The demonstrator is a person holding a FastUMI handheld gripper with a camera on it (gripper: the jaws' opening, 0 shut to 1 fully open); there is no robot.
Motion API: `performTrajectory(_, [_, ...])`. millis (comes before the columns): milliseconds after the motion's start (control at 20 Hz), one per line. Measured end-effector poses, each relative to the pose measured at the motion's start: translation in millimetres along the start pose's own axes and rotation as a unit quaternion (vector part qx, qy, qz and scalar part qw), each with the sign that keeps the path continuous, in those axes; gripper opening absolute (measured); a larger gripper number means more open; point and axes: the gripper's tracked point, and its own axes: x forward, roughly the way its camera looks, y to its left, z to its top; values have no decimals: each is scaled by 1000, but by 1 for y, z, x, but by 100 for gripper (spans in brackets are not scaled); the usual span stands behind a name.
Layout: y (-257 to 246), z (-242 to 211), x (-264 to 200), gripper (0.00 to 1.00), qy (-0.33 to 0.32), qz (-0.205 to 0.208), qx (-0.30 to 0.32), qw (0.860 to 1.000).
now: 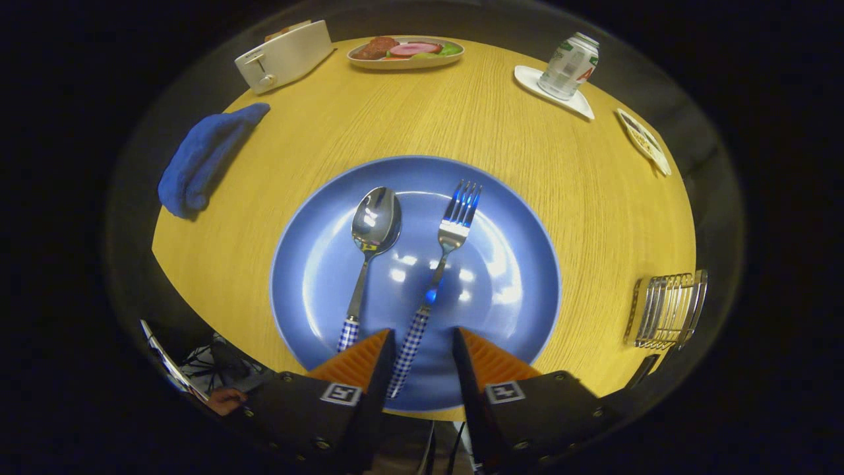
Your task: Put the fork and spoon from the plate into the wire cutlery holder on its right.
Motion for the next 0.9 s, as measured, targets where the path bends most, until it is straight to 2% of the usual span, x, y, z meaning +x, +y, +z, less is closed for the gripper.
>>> performTrajectory(50, [3,1,0,38,12,5,-5,1000])
performTrajectory(100, [0,3,0,28,26,-4,-7,1000])
performTrajectory(150, [-1,0,2,18,35,4,-14,999])
performTrajectory(350, [-9,-7,-2,18,81,24,-59,995])
performTrajectory(450, [-15,-6,-12,18,84,29,-84,992])
performTrajectory(650, [-23,5,-21,18,90,49,-78,992])
performTrajectory(750, [-35,8,-16,0,91,30,-92,991])
performTrajectory(900, [-18,-7,-20,0,108,61,-65,990])
